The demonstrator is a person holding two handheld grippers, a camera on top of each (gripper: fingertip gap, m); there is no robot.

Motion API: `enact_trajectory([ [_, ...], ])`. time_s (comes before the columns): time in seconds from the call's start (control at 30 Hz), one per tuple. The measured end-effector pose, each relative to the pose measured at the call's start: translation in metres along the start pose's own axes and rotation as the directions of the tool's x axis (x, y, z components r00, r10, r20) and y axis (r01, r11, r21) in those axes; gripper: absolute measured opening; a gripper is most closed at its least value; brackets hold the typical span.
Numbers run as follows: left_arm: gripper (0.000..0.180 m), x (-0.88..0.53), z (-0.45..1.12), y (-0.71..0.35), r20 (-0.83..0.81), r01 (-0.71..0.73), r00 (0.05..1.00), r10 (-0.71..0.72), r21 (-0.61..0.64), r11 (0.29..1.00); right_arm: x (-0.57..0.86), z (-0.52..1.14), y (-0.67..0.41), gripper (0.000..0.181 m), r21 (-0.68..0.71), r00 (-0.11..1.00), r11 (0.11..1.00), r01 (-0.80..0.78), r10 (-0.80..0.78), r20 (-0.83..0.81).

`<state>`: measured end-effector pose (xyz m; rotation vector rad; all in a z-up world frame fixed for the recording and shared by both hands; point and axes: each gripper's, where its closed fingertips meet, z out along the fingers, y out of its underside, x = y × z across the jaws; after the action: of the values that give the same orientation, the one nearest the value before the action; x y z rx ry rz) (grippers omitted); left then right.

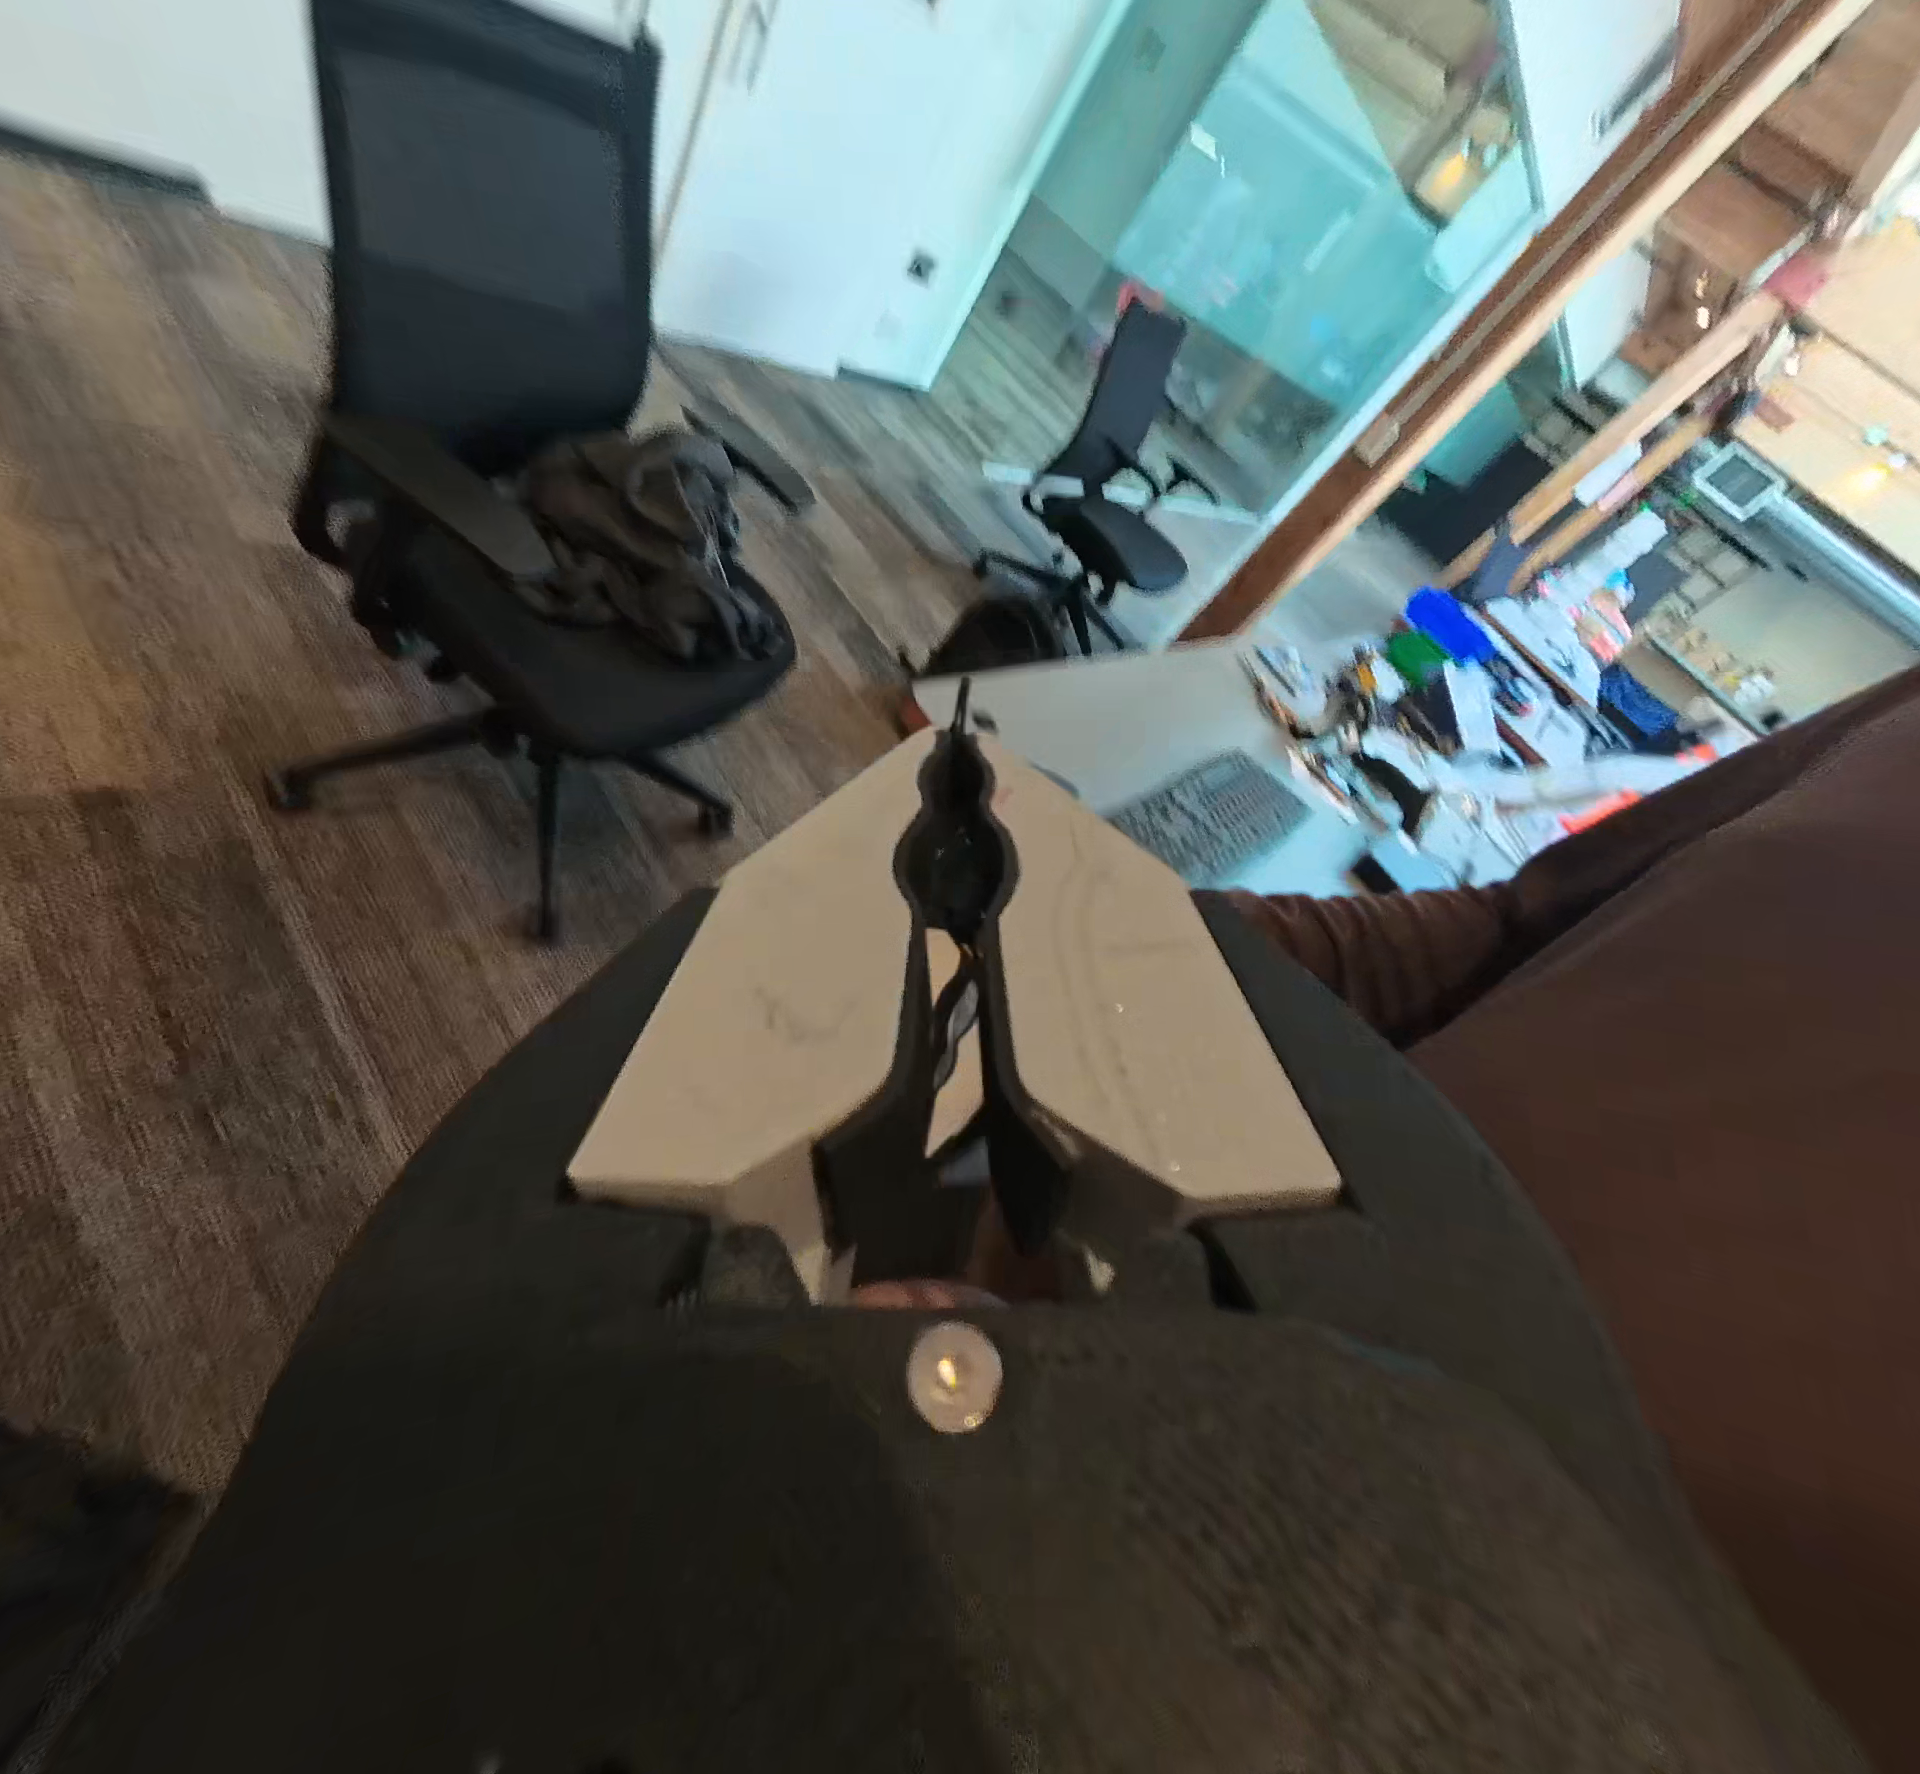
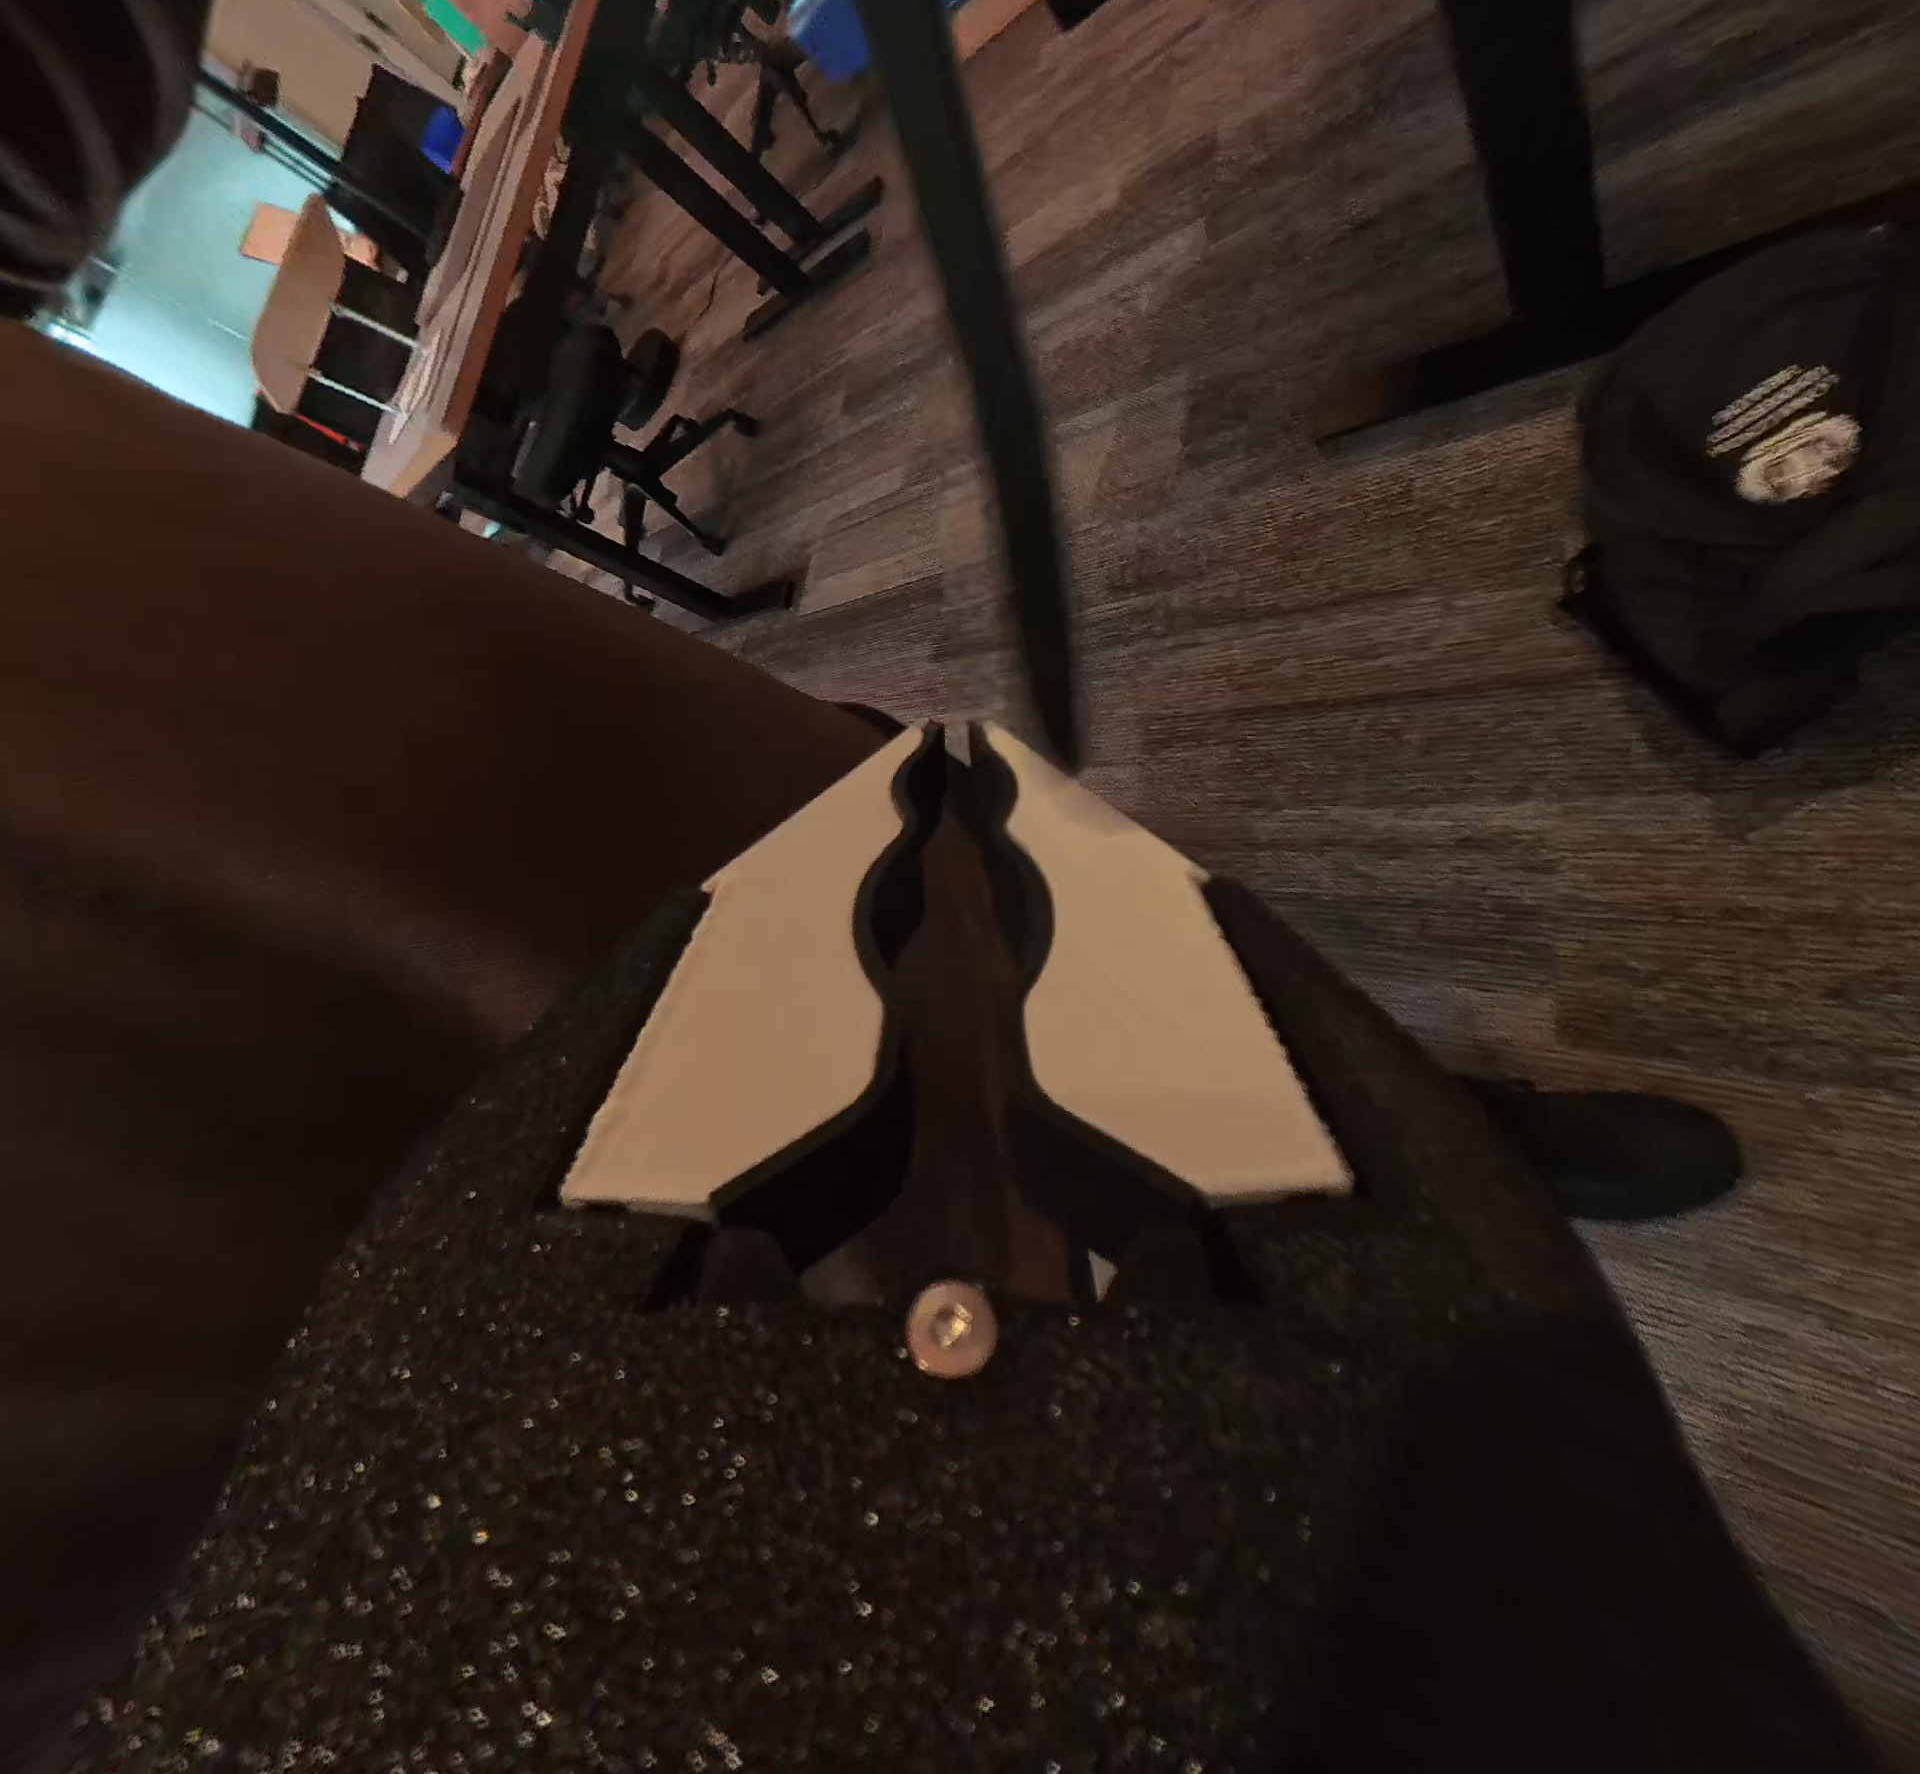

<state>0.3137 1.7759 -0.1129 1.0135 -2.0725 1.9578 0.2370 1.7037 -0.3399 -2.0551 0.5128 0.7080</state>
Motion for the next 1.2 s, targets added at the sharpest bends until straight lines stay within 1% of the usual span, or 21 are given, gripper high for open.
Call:
enact_trajectory([
  [0.03, 0.0, -0.002, 0.002, -0.018, 0.003, -0.03, 1.0, 0.03, 0.056, 0.998, 0.011, -0.014, -0.015, 0.003, 0.002, 1.0, 1.0, 0.028, -0.028, -0.006],
  [0.13, 0.0, -0.01, 0.001, -0.062, 0.034, -0.14, 0.99, 0.137, 0.152, 0.978, 0.048, -0.057, -0.054, 0.004, -0.025, 0.991, 0.992, 0.123, -0.124, -0.046],
  [0.17, 0.0, -0.016, 0.0, -0.072, 0.054, -0.153, 0.988, 0.146, 0.17, 0.973, 0.063, -0.069, -0.066, 0.007, -0.046, 0.987, 0.989, 0.142, -0.145, -0.068],
  [0.23, 0.0, -0.021, -0.002, -0.085, 0.044, -0.136, 0.991, 0.13, 0.216, 0.967, 0.087, -0.096, -0.091, 0.013, -0.065, 0.977, 0.983, 0.174, -0.18, -0.111],
  [0.3, 0.0, -0.035, -0.004, -0.085, 0.072, -0.109, 0.993, 0.096, 0.209, 0.972, 0.091, -0.111, -0.13, 0.021, -0.014, 0.97, 0.977, 0.215, -0.215, -0.114],
  [0.4, 0.0, -0.054, -0.01, -0.073, 0.15, -0.101, 0.986, 0.078, 0.151, 0.983, 0.049, -0.115, -0.193, 0.029, 0.123, 0.953, 0.946, 0.301, -0.304, 0.007],
  [0.43, 0.0, -0.058, -0.014, -0.069, 0.161, -0.086, 0.985, 0.063, 0.138, 0.987, 0.033, -0.111, -0.21, 0.032, 0.149, 0.94, 0.932, 0.33, -0.339, 0.043],
  [0.5, 0.0, -0.064, -0.022, -0.058, 0.181, -0.051, 0.983, 0.027, 0.126, 0.991, 0.004, -0.093, -0.237, 0.036, 0.152, 0.907, 0.906, 0.396, -0.411, 0.088],
  [0.63, 0.0, -0.062, -0.054, -0.032, 0.207, -0.001, 0.978, -0.027, 0.133, 0.991, -0.046, -0.022, -0.259, 0.045, 0.061, 0.854, 0.877, 0.477, -0.478, 0.204],
  [0.67, 0.0, -0.06, -0.065, -0.025, 0.223, 0.001, 0.974, -0.031, 0.137, 0.991, -0.059, -0.002, -0.26, 0.044, 0.047, 0.836, 0.867, 0.495, -0.491, 0.246],
  [0.7, 0.0, -0.058, -0.079, -0.017, 0.236, 0.0, 0.971, -0.033, 0.138, 0.99, -0.07, 0.02, -0.259, 0.039, 0.029, 0.823, 0.859, 0.512, -0.5, 0.271],
  [0.77, 0.0, -0.051, -0.112, 0.0, 0.265, -0.003, 0.964, -0.034, 0.139, 0.99, -0.088, 0.065, -0.25, 0.015, -0.032, 0.803, 0.839, 0.543, -0.507, 0.314],
  [0.83, 0.0, -0.046, -0.155, 0.02, 0.307, -0.005, 0.951, -0.036, 0.132, 0.991, -0.11, 0.11, -0.242, 0.001, -0.054, 0.788, 0.83, 0.555, -0.504, 0.354],
  [0.93, 0.0, -0.036, -0.221, 0.04, 0.345, -0.019, 0.938, -0.038, 0.16, 0.987, -0.14, 0.177, -0.233, 0.0, -0.068, 0.792, 0.841, 0.537, -0.474, 0.385],
  [1.07, 0.0, -0.026, -0.325, 0.053, 0.396, -0.048, 0.917, -0.049, 0.232, 0.971, -0.167, 0.264, -0.21, 0.0, -0.156, 0.819, 0.851, 0.502, -0.409, 0.403],
  [1.1, 0.0, -0.021, -0.352, 0.053, 0.415, -0.065, 0.908, -0.047, 0.251, 0.966, -0.17, 0.282, -0.201, 0.0, -0.198, 0.818, 0.836, 0.512, -0.405, 0.408],
  [1.2, 0.0, -0.006, -0.416, 0.05, 0.464, -0.12, 0.885, -0.032, 0.294, 0.948, -0.166, 0.326, -0.177, 0.002, -0.335, 0.807, 0.749, 0.572, -0.441, 0.393],
])
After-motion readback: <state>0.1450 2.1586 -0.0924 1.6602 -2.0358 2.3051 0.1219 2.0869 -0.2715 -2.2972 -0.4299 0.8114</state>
